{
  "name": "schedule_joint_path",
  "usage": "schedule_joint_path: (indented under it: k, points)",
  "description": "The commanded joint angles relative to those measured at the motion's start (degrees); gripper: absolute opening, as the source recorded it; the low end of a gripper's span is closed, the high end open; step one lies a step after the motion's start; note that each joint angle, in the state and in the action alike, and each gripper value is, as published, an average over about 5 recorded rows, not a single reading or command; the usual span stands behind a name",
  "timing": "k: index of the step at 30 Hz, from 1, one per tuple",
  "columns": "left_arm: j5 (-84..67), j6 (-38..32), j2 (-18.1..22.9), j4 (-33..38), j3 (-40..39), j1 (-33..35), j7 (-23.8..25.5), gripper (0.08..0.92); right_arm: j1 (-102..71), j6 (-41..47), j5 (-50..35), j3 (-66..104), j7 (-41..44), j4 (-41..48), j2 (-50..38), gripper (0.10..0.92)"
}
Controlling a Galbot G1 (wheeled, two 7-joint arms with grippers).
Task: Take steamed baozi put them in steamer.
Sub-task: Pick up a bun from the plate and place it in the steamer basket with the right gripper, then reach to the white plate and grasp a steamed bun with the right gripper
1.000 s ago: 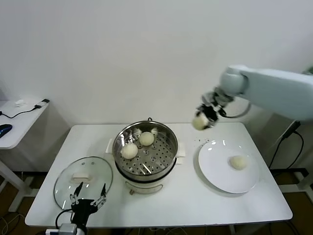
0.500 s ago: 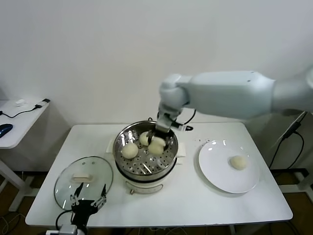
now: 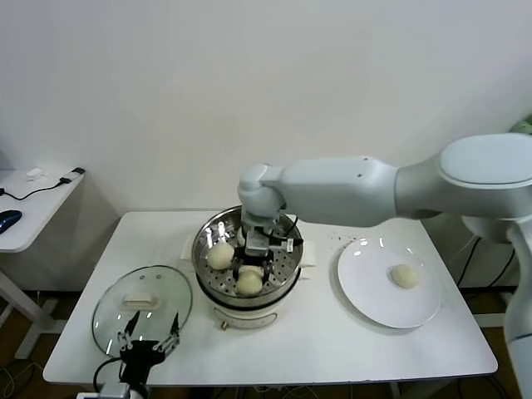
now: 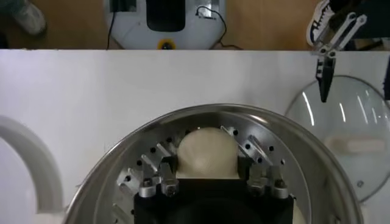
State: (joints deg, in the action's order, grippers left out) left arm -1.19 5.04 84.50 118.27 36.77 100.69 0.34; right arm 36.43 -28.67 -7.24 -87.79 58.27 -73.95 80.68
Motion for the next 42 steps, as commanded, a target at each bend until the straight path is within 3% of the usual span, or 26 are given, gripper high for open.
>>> schedule_joint_path:
  k: [1, 4, 14, 19, 24, 28, 33, 42]
  points:
    - [-0.1, 0.0, 0.0, 0.0, 0.1, 0.0, 0.0, 0.823, -1.9, -3.0, 0.9, 0.4, -1.0, 3.0, 1.8, 0.761]
    - [-0.1, 0.1, 0.0, 0.3, 0.0, 0.1, 0.0, 0.823, 1.2, -4.1, -1.5, 0.4, 0.7, 3.0, 1.1, 0.811]
    - [0.0, 0.0, 0.0, 0.6, -0.2, 0.3, 0.1, 0.823, 15.4, -4.4, -18.5, -3.4, 6.1, 6.4, -6.1, 0.823]
    - [-0.1, -0.1, -0.1, 0.6, -0.3, 0.3, 0.1, 0.823, 23.2, 8.5, -27.6, -13.3, 8.2, 9.0, -16.8, 0.823]
    - [-0.4, -0.3, -0.2, 0.4, -0.5, -0.1, 0.3, 0.823, 24.2, 24.5, -25.9, -20.0, 5.8, 4.6, -29.7, 0.823]
    - [-0.8, -0.3, -0.1, -0.3, -0.3, -0.8, 0.3, 0.823, 18.2, 32.0, -25.2, -20.5, 3.5, 2.5, -38.2, 0.823]
    - [-0.9, -0.1, 0.0, -0.6, -0.2, -1.0, 0.3, 0.823, 6.3, 34.1, -17.8, -12.4, 2.6, 5.4, -44.2, 0.823]
    - [0.1, 0.0, 0.7, -0.7, -0.3, -0.1, 0.3, 0.823, -14.0, 32.0, -5.9, 5.3, 1.9, 15.8, -44.9, 0.823]
